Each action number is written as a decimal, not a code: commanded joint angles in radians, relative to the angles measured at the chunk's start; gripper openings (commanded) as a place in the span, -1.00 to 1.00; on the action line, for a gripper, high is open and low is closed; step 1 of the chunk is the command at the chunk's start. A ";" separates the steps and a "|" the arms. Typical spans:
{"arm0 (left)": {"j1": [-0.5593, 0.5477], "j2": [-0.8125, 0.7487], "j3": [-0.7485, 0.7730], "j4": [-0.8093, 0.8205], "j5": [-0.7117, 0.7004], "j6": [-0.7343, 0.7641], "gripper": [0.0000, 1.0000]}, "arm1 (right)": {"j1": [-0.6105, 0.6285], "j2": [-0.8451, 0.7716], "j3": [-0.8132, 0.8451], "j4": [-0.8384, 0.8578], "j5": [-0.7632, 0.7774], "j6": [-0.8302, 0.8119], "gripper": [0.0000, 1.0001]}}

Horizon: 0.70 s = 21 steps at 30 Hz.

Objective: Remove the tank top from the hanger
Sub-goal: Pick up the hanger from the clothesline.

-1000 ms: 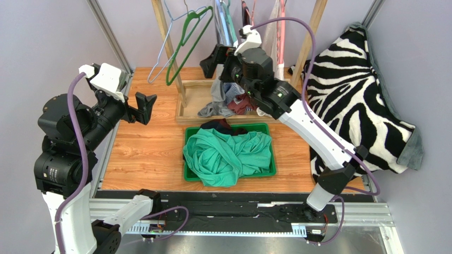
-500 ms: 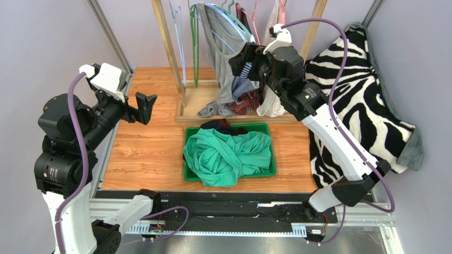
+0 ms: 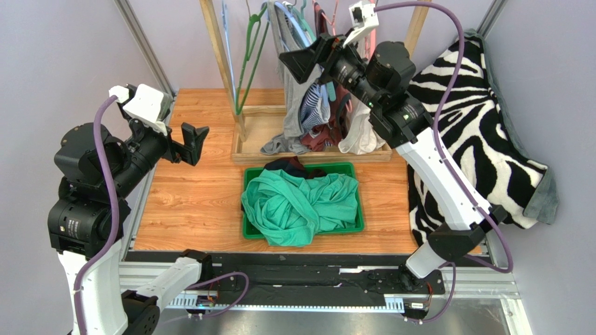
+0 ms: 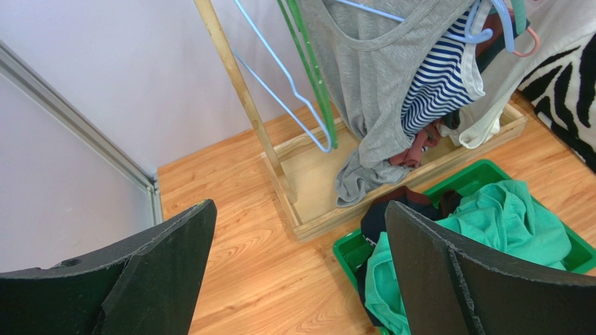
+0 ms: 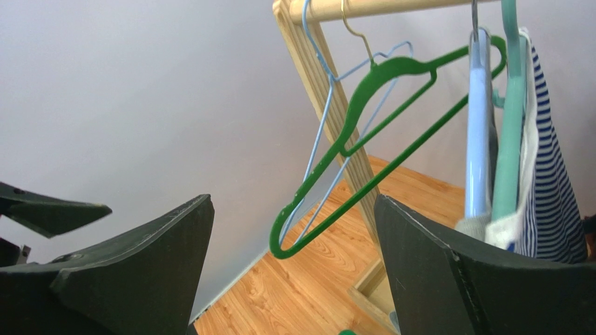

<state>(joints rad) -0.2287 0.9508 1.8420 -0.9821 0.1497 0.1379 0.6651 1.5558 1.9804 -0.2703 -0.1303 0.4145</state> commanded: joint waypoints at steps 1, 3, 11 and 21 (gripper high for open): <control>0.002 -0.015 -0.007 0.020 0.005 0.020 0.98 | -0.016 0.085 0.119 -0.029 -0.025 0.015 0.78; 0.003 -0.020 -0.009 0.019 0.004 0.025 0.98 | -0.022 0.125 0.165 -0.053 -0.026 0.006 0.78; 0.003 -0.040 -0.043 0.023 0.008 0.031 0.98 | -0.035 0.138 0.176 -0.098 0.026 -0.032 0.77; 0.003 -0.030 -0.017 0.023 0.040 0.019 0.98 | -0.035 0.128 0.158 -0.217 0.173 -0.075 0.75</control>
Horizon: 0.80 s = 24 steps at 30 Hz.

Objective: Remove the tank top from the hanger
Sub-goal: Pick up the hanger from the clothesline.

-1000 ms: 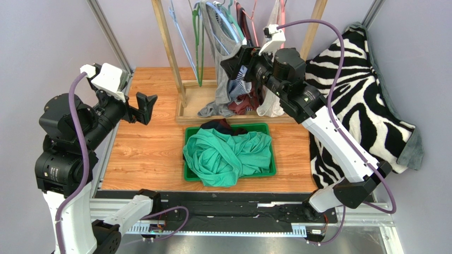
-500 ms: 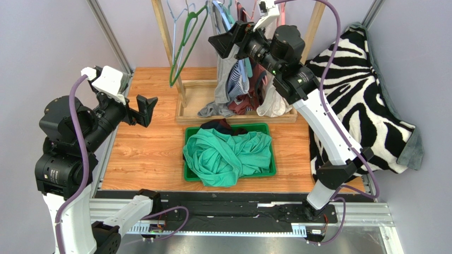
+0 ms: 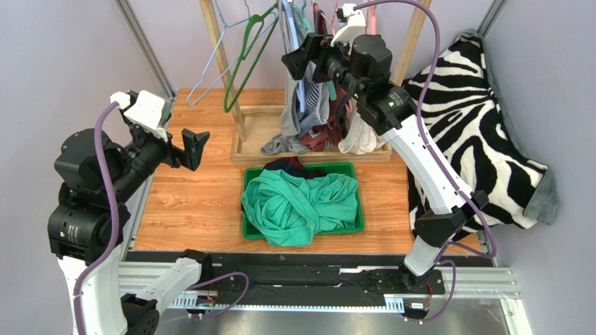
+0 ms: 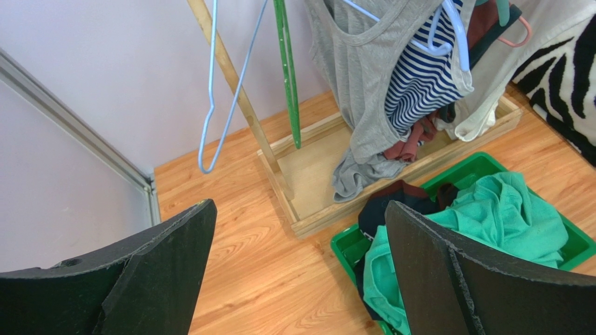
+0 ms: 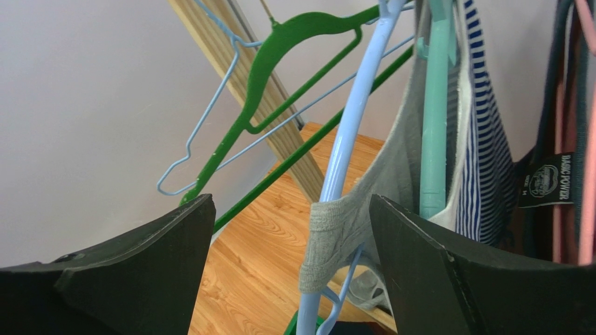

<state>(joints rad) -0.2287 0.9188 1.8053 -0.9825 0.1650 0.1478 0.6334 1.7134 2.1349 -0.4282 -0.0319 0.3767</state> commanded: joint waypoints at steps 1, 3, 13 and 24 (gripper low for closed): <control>0.003 0.002 0.017 0.024 0.025 0.009 0.98 | -0.003 -0.025 0.010 -0.073 0.090 -0.044 0.75; 0.003 -0.001 0.016 0.024 0.024 0.009 0.98 | -0.003 -0.006 0.031 -0.135 0.115 -0.050 0.75; 0.003 -0.021 0.005 0.019 0.021 0.016 0.98 | 0.064 0.052 0.048 -0.169 0.358 -0.194 0.18; 0.003 -0.028 -0.001 0.018 0.030 0.016 0.98 | 0.074 -0.004 -0.033 0.046 0.409 -0.255 -1.00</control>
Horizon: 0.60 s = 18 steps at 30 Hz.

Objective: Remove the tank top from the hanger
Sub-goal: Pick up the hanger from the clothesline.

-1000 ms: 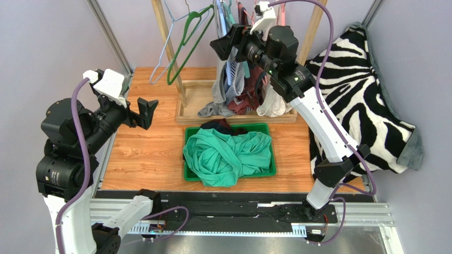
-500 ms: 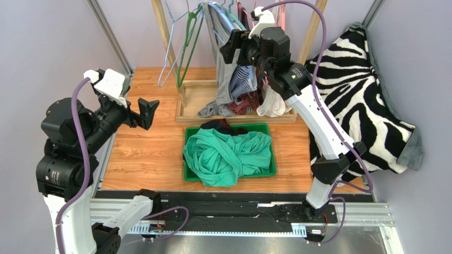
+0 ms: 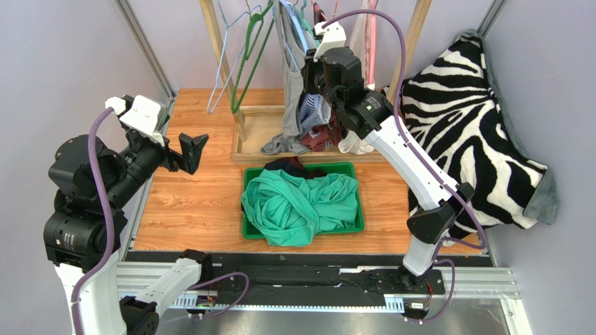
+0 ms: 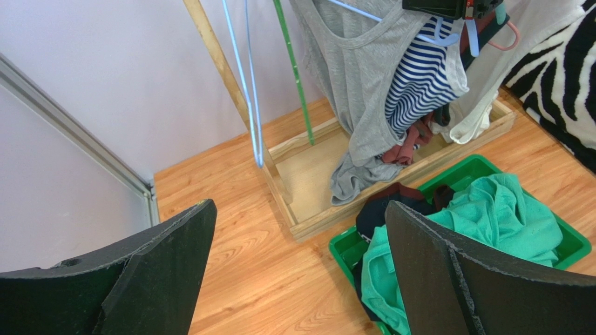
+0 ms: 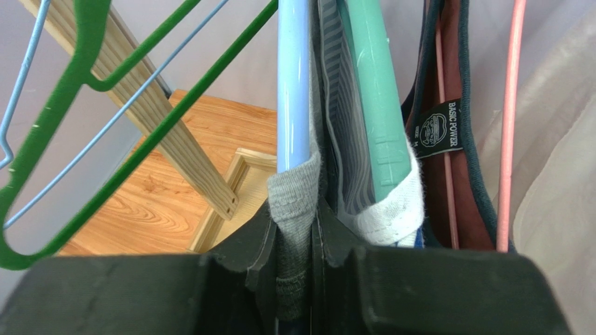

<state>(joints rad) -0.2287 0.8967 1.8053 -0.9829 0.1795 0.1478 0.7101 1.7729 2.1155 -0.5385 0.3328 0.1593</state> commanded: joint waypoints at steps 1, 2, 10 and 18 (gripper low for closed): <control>0.003 -0.005 -0.003 0.020 0.014 0.018 0.98 | -0.003 -0.069 -0.026 0.179 0.046 -0.053 -1.00; 0.003 -0.005 -0.001 0.016 0.012 0.019 0.98 | -0.001 -0.073 -0.028 0.230 0.043 -0.061 -1.00; 0.003 0.002 -0.017 0.016 0.017 0.018 0.98 | 0.017 -0.009 0.179 0.243 -0.080 -0.116 -1.00; 0.003 0.002 -0.032 0.016 0.011 0.026 0.98 | 0.045 -0.127 -0.024 0.340 -0.043 -0.155 -1.00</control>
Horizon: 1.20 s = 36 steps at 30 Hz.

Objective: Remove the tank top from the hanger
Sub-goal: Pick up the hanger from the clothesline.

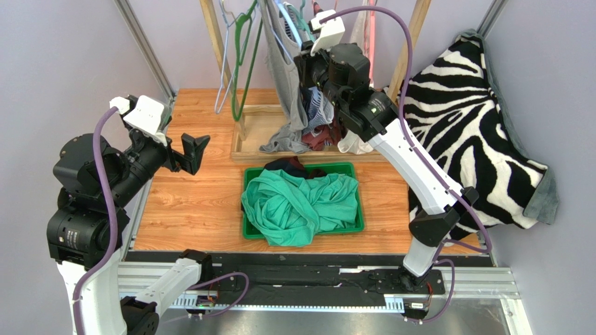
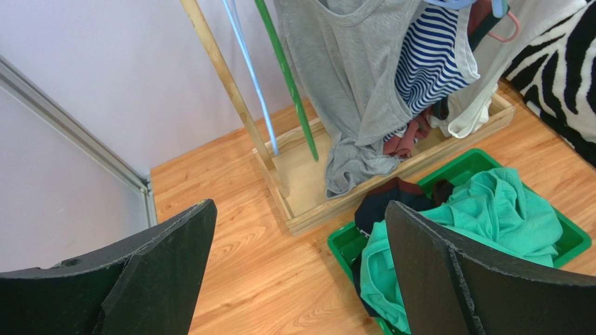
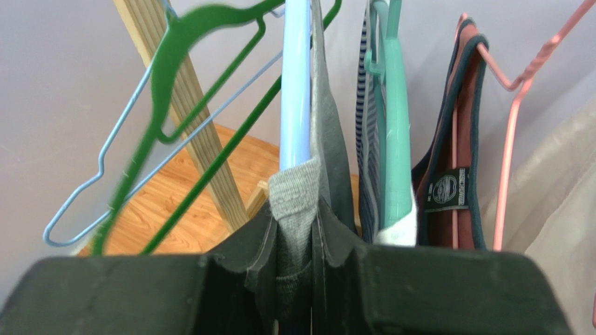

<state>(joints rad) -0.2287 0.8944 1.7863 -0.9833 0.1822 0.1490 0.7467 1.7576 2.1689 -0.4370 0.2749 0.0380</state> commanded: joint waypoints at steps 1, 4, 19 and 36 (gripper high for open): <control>0.003 0.002 -0.013 0.017 0.008 0.024 0.98 | 0.008 -0.128 -0.108 0.262 0.023 -0.030 -1.00; 0.003 -0.002 -0.018 0.017 0.007 0.029 0.98 | 0.008 -0.199 -0.204 0.285 0.032 -0.023 -1.00; 0.002 0.003 -0.024 0.011 0.025 0.023 0.98 | 0.031 -0.470 -0.498 0.247 0.049 0.020 -1.00; 0.003 0.038 -0.175 0.084 0.149 0.035 0.98 | 0.049 -0.740 -0.587 0.077 -0.155 0.146 -1.00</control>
<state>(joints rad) -0.2287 0.9035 1.6581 -0.9596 0.2943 0.1627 0.7856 1.1198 1.5360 -0.4557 0.1524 0.1501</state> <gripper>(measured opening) 0.992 0.173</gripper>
